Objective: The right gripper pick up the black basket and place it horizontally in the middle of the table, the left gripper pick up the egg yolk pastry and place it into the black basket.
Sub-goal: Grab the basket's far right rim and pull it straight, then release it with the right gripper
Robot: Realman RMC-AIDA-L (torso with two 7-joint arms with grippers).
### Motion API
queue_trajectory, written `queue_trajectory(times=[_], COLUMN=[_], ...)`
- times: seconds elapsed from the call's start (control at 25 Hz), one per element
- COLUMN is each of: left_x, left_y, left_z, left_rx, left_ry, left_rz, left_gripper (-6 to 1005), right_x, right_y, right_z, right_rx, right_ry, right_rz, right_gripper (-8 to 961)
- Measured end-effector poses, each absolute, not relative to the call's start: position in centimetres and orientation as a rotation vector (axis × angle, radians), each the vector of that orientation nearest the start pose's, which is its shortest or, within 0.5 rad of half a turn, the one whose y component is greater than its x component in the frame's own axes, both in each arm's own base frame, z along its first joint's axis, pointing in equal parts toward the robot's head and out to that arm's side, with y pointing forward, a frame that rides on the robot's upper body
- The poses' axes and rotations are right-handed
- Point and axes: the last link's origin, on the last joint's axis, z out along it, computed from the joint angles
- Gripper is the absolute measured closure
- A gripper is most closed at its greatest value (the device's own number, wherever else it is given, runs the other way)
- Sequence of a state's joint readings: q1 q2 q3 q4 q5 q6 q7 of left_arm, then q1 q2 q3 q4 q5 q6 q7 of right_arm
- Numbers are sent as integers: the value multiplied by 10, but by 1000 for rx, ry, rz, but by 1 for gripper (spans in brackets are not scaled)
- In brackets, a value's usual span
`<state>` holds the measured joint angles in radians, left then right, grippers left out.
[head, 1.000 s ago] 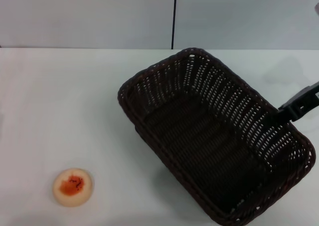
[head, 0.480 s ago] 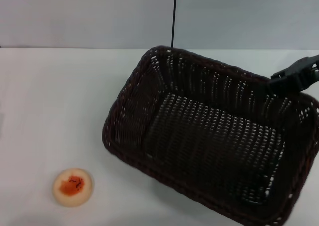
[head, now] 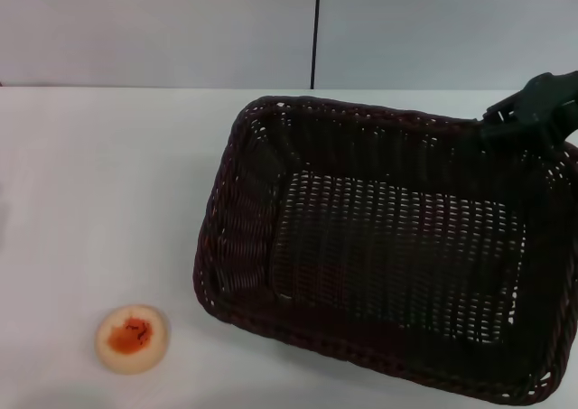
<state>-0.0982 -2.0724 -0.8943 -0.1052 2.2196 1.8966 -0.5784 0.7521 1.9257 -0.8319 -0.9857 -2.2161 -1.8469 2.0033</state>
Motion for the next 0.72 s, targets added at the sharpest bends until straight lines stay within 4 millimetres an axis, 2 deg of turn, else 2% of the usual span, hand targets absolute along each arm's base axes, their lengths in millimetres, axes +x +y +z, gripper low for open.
queue_trajectory(times=[0.12,0.72], left_x=[-354,-355], left_y=[181,184], left_z=[63,59], left_rx=[-1161,-1185], left_ry=[-449,-490], left_rz=[-1232,-1242], left_gripper=[318,318], right_x=[186,187], right_y=[371,376], right_z=[74,73], right_rx=[-3034,-3026], right_ry=[618,245], right_rz=[185,216], right_gripper=[762,761])
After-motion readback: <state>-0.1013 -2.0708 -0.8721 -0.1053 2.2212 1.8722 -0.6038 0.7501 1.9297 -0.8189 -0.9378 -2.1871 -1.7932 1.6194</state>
